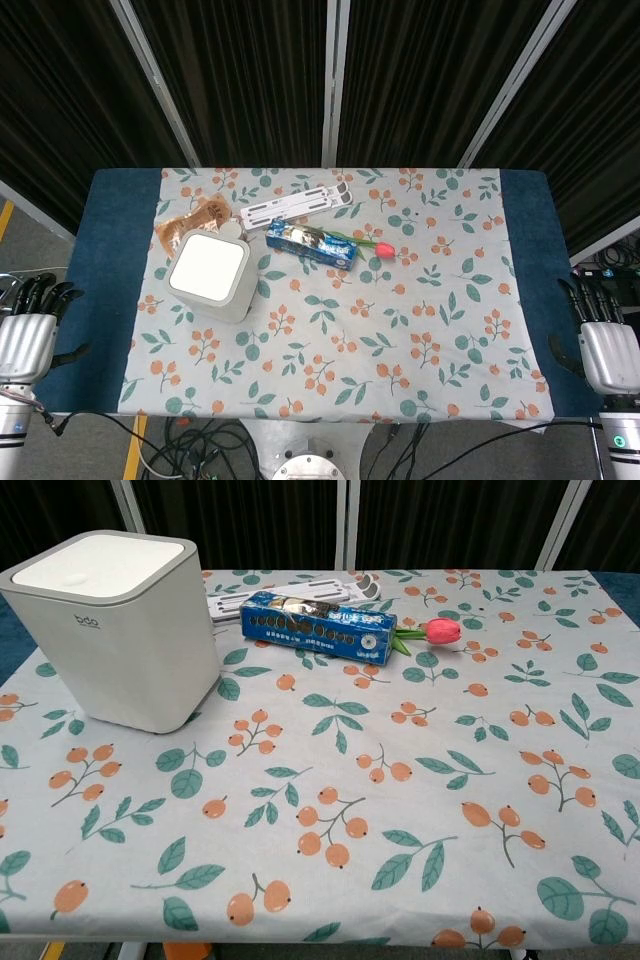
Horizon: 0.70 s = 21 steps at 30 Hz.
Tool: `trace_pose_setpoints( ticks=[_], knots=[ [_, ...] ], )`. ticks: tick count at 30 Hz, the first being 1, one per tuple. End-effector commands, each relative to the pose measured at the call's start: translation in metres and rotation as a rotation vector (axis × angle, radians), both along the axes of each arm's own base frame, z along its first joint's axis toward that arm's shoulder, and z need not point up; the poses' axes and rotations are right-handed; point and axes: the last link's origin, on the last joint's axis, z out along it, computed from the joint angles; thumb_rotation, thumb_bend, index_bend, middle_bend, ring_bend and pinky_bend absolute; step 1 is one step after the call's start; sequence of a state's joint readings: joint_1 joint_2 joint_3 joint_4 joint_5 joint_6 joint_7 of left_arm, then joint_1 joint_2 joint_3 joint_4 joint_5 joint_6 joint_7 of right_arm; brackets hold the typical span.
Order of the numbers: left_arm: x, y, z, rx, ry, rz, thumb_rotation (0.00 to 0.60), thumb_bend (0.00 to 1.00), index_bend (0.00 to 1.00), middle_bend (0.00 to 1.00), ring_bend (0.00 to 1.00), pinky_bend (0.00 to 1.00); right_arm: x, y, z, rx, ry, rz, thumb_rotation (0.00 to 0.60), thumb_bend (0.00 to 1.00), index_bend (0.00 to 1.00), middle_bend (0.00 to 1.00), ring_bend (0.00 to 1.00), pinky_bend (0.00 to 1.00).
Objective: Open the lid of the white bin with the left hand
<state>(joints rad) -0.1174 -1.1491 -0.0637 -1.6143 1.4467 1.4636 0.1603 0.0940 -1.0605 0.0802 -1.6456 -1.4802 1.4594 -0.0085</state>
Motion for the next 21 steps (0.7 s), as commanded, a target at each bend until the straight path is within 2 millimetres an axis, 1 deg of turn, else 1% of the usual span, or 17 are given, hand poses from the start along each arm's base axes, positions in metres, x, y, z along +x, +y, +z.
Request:
trace_pose_setpoints(
  ticks=[1,6,13,16,18,21],
  knots=[
    [0.000,0.000,0.000,-0.001,-0.001,0.000,0.600,0.03,0.25,0.18,0.08,0.02,0.000,0.000,0.000,-0.001,0.000,-0.001,0.600,0.31,0.00,0.00,0.00,0.00],
    [0.000,0.001,-0.001,-0.006,0.000,-0.001,0.600,0.03,0.25,0.18,0.08,0.02,0.001,0.001,0.001,0.002,-0.003,-0.001,0.600,0.31,0.00,0.00,0.00,0.00],
    [0.002,0.004,-0.004,-0.025,0.006,-0.015,0.600,0.03,0.25,0.18,0.08,0.02,0.008,-0.001,0.012,0.000,-0.005,0.019,0.600,0.31,0.00,0.00,0.00,0.00],
    [0.009,0.011,-0.002,-0.046,-0.003,-0.059,0.600,0.03,0.25,0.18,0.08,0.02,0.018,-0.004,0.022,0.016,-0.048,0.051,0.600,0.31,0.00,0.00,0.00,0.00],
    [0.018,0.019,0.000,-0.066,-0.012,-0.110,0.600,0.03,0.25,0.18,0.08,0.03,0.023,-0.008,0.032,0.004,-0.030,0.072,0.600,0.31,0.00,0.00,0.00,0.00],
    [0.037,0.035,0.005,-0.093,-0.019,-0.209,0.600,0.04,0.25,0.21,0.14,0.05,0.032,-0.014,0.042,-0.025,0.008,0.096,0.600,0.31,0.00,0.00,0.00,0.00]
  ],
)
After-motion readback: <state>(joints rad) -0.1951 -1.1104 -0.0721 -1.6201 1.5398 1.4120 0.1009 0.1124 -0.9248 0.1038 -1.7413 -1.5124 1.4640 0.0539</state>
